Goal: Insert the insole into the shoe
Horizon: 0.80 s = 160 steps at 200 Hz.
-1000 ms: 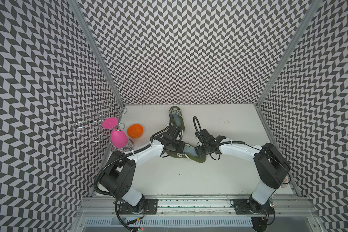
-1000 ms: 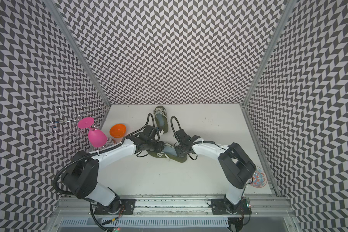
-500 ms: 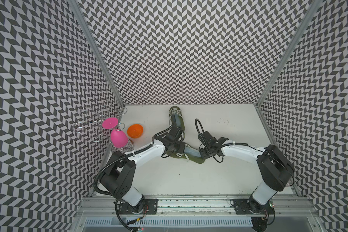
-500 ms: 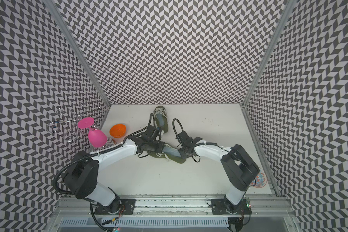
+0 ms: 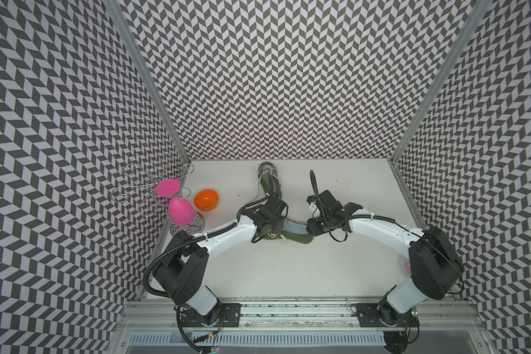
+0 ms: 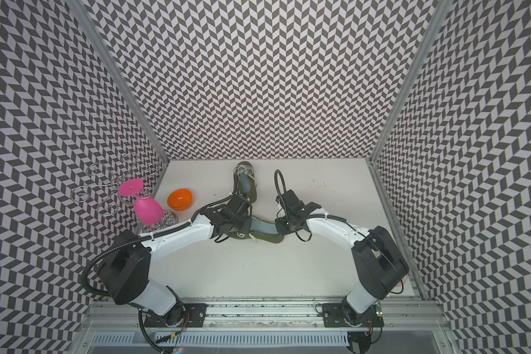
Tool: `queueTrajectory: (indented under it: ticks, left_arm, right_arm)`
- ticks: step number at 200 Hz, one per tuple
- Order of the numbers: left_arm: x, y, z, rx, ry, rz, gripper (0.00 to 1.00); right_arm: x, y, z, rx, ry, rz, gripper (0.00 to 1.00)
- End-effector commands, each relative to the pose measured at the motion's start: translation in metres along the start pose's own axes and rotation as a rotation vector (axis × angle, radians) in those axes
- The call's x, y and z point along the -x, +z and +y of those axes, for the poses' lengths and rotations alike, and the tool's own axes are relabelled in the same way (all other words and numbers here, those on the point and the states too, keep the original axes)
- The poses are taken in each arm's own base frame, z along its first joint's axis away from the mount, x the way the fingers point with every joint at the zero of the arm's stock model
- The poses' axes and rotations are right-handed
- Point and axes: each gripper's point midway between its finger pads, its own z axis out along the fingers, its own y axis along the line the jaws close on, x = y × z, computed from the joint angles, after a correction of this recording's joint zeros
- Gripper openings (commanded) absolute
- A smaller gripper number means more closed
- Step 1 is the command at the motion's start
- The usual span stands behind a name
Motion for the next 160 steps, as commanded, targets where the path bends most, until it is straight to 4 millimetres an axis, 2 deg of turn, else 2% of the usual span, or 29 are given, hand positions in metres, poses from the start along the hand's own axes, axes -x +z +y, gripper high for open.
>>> queueTrajectory:
  ticks: [1,18,54,93,125,160]
  left_arm:
    - [0.013,-0.001,0.005,0.048,-0.039,-0.057,0.00]
    - [0.013,0.000,-0.001,0.029,-0.039,-0.055,0.00]
    - [0.015,-0.001,-0.012,-0.007,-0.027,-0.072,0.00]
    - [0.016,-0.003,-0.023,-0.023,0.000,-0.078,0.00]
    - [0.018,-0.008,-0.050,-0.130,0.052,-0.097,0.00]
    - [0.018,-0.011,-0.074,-0.212,0.122,-0.065,0.00]
  right_arm:
    - [-0.005,-0.007,0.011,0.118,0.039,0.001,0.35]
    - [-0.010,-0.005,0.015,0.162,0.049,0.009,0.36]
    - [-0.011,0.000,0.008,0.120,0.040,0.016,0.36]
    - [0.011,-0.010,0.014,0.128,0.026,-0.034,0.39]
    - [0.024,-0.014,0.021,0.157,-0.005,-0.067,0.42]
    - [0.012,-0.005,0.020,0.149,-0.025,-0.033,0.43]
